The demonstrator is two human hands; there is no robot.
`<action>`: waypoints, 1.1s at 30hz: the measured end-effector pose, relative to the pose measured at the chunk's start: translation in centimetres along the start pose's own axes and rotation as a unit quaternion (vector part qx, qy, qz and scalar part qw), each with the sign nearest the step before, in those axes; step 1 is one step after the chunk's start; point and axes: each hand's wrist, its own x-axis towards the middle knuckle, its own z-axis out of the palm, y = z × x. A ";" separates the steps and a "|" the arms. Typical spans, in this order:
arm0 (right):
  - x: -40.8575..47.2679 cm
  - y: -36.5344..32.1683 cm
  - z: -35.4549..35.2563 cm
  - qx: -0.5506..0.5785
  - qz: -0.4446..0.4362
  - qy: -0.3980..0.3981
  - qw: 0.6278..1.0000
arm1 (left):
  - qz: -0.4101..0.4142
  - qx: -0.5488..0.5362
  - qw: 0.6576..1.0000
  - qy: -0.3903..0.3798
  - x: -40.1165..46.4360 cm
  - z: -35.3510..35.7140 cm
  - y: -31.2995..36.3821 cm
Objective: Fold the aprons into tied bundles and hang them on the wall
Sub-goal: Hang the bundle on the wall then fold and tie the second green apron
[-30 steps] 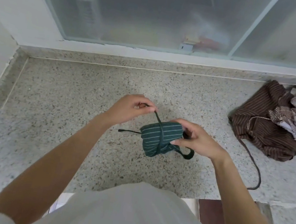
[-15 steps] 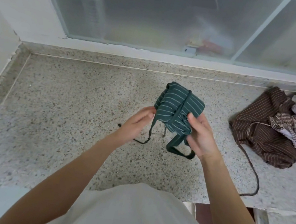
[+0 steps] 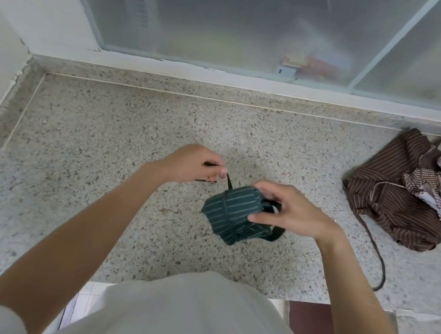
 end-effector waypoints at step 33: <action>17.0 11.7 0.6 -0.200 0.174 0.384 0.885 | -0.099 -0.111 0.939 0.309 10.4 7.3 -7.8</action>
